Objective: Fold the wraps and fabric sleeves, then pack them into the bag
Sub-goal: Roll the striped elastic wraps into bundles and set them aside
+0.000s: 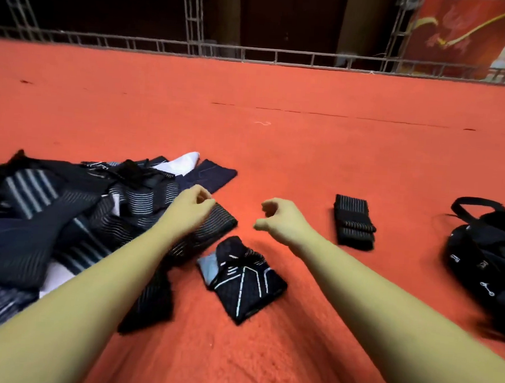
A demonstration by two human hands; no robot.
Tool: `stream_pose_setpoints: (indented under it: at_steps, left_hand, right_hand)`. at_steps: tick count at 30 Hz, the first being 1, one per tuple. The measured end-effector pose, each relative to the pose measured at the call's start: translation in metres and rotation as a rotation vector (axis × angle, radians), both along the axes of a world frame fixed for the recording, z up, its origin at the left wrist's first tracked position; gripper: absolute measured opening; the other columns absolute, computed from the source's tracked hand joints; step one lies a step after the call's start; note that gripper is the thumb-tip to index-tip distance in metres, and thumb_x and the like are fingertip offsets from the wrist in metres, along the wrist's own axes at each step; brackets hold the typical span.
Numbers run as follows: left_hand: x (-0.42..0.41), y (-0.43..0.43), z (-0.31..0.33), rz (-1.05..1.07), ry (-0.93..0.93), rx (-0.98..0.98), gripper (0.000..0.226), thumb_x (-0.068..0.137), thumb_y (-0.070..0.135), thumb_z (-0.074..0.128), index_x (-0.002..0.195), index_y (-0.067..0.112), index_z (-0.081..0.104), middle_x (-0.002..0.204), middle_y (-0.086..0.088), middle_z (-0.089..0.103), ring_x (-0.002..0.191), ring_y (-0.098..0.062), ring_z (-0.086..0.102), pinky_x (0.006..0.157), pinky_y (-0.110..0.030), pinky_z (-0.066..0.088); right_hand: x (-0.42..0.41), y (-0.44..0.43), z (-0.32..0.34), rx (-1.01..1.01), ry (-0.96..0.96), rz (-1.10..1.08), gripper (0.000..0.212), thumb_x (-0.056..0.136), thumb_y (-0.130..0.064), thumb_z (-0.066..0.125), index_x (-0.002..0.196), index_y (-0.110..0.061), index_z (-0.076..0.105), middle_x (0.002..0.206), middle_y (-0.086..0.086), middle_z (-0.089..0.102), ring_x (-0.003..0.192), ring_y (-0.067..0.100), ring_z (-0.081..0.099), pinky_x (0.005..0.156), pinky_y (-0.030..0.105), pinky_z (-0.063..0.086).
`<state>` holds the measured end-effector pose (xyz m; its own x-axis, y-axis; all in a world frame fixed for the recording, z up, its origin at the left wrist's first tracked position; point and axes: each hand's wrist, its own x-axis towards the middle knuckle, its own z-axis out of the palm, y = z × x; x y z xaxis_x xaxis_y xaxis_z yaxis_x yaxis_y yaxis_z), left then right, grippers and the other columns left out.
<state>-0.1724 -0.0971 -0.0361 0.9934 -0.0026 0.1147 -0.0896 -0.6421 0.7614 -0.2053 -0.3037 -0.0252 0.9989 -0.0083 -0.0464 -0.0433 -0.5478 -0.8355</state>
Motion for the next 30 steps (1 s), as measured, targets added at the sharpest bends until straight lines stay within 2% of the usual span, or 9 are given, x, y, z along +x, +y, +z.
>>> stream_pose_setpoints:
  at_steps: [3,5,9,11,14,18,20,26,30]
  left_hand:
    - [0.001,0.039,-0.028,0.06,0.075,0.204,0.018,0.083,0.03,0.064,0.095,0.016,0.065,0.097,-0.009,0.066,0.097,-0.029,0.064,0.085,-0.034,0.049]
    - [0.007,0.054,-0.046,0.106,0.131,0.294,0.037,0.08,0.037,0.066,0.111,0.016,0.064,0.111,-0.017,0.061,0.109,-0.037,0.058,0.098,-0.042,0.048]
    - [0.013,0.055,-0.066,0.085,0.092,0.217,0.059,0.085,0.034,0.073,0.133,0.007,0.052,0.122,-0.022,0.055,0.119,-0.038,0.051,0.106,-0.041,0.04]
    - [0.02,0.056,-0.074,0.079,0.046,0.206,0.054,0.084,0.034,0.075,0.129,0.009,0.056,0.116,-0.02,0.057,0.114,-0.035,0.055,0.103,-0.04,0.041]
    - [0.024,0.057,-0.081,0.069,-0.038,0.118,0.037,0.084,0.025,0.076,0.117,0.012,0.065,0.102,-0.011,0.057,0.103,-0.031,0.057,0.097,-0.037,0.043]
    - [0.022,0.06,-0.078,0.068,-0.208,0.045,0.016,0.084,0.022,0.077,0.099,0.017,0.073,0.099,-0.001,0.054,0.103,-0.027,0.05,0.099,-0.039,0.039]
    - [0.02,0.062,-0.068,0.042,-0.247,0.019,0.011,0.083,0.02,0.078,0.09,0.021,0.071,0.096,0.002,0.053,0.102,-0.023,0.049,0.096,-0.036,0.039]
    - [0.004,0.052,-0.019,0.002,-0.286,-0.206,0.011,0.083,0.016,0.077,0.083,0.018,0.066,0.096,-0.004,0.064,0.081,-0.004,0.056,0.075,-0.014,0.04]
    - [-0.019,0.029,0.031,-0.077,-0.261,-0.393,0.009,0.088,0.015,0.073,0.089,0.009,0.067,0.081,0.002,0.065,0.07,-0.004,0.056,0.073,-0.022,0.046]
  right_hand:
    - [0.006,0.032,-0.007,-0.006,0.04,0.007,0.056,0.076,-0.01,0.08,0.125,0.006,0.058,0.119,0.018,0.064,0.109,0.028,0.061,0.092,0.035,0.046]
    - [0.013,0.051,-0.014,0.011,0.064,-0.004,0.049,0.078,-0.013,0.079,0.117,0.01,0.06,0.094,0.014,0.061,0.085,0.023,0.058,0.074,0.037,0.047]
    - [0.038,0.074,-0.033,-0.007,0.122,-0.065,0.032,0.08,-0.024,0.078,0.096,-0.003,0.06,0.076,0.005,0.051,0.074,0.02,0.049,0.061,0.03,0.036]
    - [0.053,0.078,-0.045,-0.048,0.13,-0.09,0.033,0.081,-0.026,0.078,0.097,-0.007,0.057,0.078,0.005,0.053,0.078,0.022,0.053,0.06,0.031,0.038]
    - [0.068,0.079,-0.062,-0.011,0.159,-0.051,0.043,0.081,-0.016,0.079,0.116,-0.004,0.057,0.095,0.007,0.06,0.089,0.023,0.061,0.08,0.032,0.047]
    - [0.079,0.078,-0.08,0.124,0.151,-0.073,0.013,0.077,-0.002,0.078,0.085,-0.003,0.068,0.094,0.02,0.073,0.088,0.034,0.071,0.087,0.052,0.056]
    - [0.078,0.073,-0.079,0.182,0.085,-0.092,0.008,0.078,-0.001,0.077,0.083,-0.001,0.071,0.088,0.016,0.073,0.082,0.028,0.07,0.085,0.053,0.056]
    - [0.05,0.053,-0.022,0.308,-0.119,-0.098,0.011,0.08,0.003,0.073,0.091,0.006,0.071,0.082,0.012,0.072,0.068,0.013,0.062,0.07,0.024,0.049]
    - [0.028,0.037,0.016,0.296,-0.215,-0.091,0.013,0.083,-0.001,0.072,0.095,0.005,0.071,0.081,0.008,0.069,0.061,0.003,0.057,0.056,0.013,0.042]
